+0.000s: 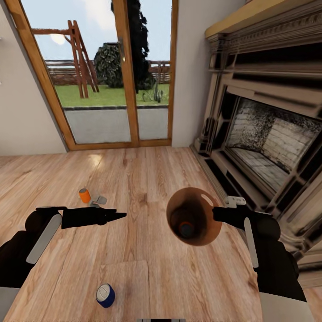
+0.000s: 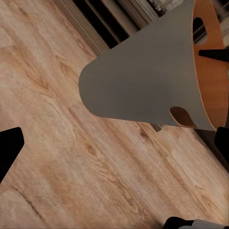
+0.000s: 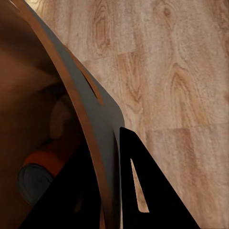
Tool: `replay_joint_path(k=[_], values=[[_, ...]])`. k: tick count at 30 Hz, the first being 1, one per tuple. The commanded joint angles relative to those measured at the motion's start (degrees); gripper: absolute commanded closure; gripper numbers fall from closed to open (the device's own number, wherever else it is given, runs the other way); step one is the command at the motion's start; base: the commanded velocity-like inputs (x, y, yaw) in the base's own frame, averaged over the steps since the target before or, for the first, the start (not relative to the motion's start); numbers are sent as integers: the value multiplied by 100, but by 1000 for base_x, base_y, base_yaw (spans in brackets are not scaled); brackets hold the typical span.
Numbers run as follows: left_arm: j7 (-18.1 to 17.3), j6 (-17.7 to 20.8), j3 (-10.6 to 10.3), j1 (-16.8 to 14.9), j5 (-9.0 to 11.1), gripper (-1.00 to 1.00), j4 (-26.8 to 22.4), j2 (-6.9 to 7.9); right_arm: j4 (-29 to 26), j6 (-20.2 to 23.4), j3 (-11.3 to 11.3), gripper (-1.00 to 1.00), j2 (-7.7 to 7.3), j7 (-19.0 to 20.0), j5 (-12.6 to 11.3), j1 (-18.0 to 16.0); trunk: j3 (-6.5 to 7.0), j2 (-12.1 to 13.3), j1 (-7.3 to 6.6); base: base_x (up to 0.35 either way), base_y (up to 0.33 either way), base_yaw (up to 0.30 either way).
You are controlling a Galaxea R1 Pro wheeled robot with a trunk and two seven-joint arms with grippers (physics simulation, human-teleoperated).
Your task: Put the three can of soda from the living room inside the tash can in the kitchen.
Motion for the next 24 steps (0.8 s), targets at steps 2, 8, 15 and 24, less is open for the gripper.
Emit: replay_joint_path(k=[2, 8, 15, 24], values=[[0, 0, -2, -1, 1, -100, 0, 0, -2, 21, 0, 100, -1, 41, -160, -2, -17, -1, -1, 0, 0, 0], [0, 0, -2, -1, 1, -100, 0, 0, -2, 21, 0, 100, -1, 39, -160, -2, -71, -1, -1, 0, 0, 0], [0, 0, -2, -1, 1, -100, 0, 0, -2, 21, 0, 100, -1, 37, -160, -2, -133, -1, -1, 0, 0, 0], [0, 0, -2, -1, 1, -100, 0, -3, -2, 21, 0, 100, 7, 34, -160, -2, -213, -1, -1, 0, 0, 0]])
